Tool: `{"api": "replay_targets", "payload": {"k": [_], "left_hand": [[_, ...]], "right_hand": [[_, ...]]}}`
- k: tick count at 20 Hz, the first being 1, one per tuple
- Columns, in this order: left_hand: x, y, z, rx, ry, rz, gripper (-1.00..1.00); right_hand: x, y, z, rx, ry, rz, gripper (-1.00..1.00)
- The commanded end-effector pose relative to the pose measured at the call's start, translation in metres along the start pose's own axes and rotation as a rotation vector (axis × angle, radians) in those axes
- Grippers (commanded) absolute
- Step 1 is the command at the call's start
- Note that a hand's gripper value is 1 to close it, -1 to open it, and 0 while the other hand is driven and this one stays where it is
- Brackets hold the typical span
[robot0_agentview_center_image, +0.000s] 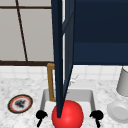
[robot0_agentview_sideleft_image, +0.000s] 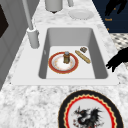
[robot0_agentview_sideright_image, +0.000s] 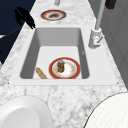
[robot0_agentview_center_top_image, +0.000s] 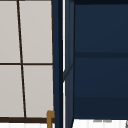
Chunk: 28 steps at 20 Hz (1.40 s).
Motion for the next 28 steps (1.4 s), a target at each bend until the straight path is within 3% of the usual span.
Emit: {"api": "replay_targets", "payload": {"k": [1, 3, 10, 11, 12, 21, 24, 25, 28], "left_hand": [[-0.013, 0.016, -0.007, -0.012, 0.006, 0.015, -1.0], [-0.026, 0.023, -0.009, -0.014, -0.006, 0.043, -1.0], [-0.054, 0.045, -0.024, -0.012, -0.028, 0.069, -1.0], [-0.056, 0.048, -0.029, -0.018, -0.028, 0.065, -1.0], [-0.063, 0.053, -0.031, -0.012, -0.011, 0.085, -1.0], [-0.099, 0.083, -0.073, -0.03, 0.008, 0.063, -1.0], [-0.106, 0.098, -0.088, -0.025, 0.004, 0.068, -1.0], [-0.108, 0.099, -0.089, -0.008, 0.007, 0.074, -1.0], [-0.116, 0.112, -0.105, -0.012, -0.004, 0.075, -1.0]], "right_hand": [[0.0, 0.0, 0.0, 0.0, 0.0, 0.0, 0.0], [0.0, 0.0, 0.0, -0.002, 0.001, -0.002, 0.0], [0.0, 0.0, 0.0, -0.005, 0.002, -0.005, 0.0], [0.0, 0.0, 0.0, -0.005, 0.002, -0.006, 0.0], [0.0, 0.0, 0.0, -0.005, 0.003, -0.006, 0.0], [0.0, 0.0, 0.0, -0.007, 0.003, -0.008, 0.0], [0.0, 0.0, 0.0, -0.007, 0.003, -0.008, 0.0], [0.0, 0.0, 0.0, -0.007, 0.003, -0.008, 0.0], [0.0, 0.0, 0.0, -0.007, 0.004, -0.008, 0.0]]}}
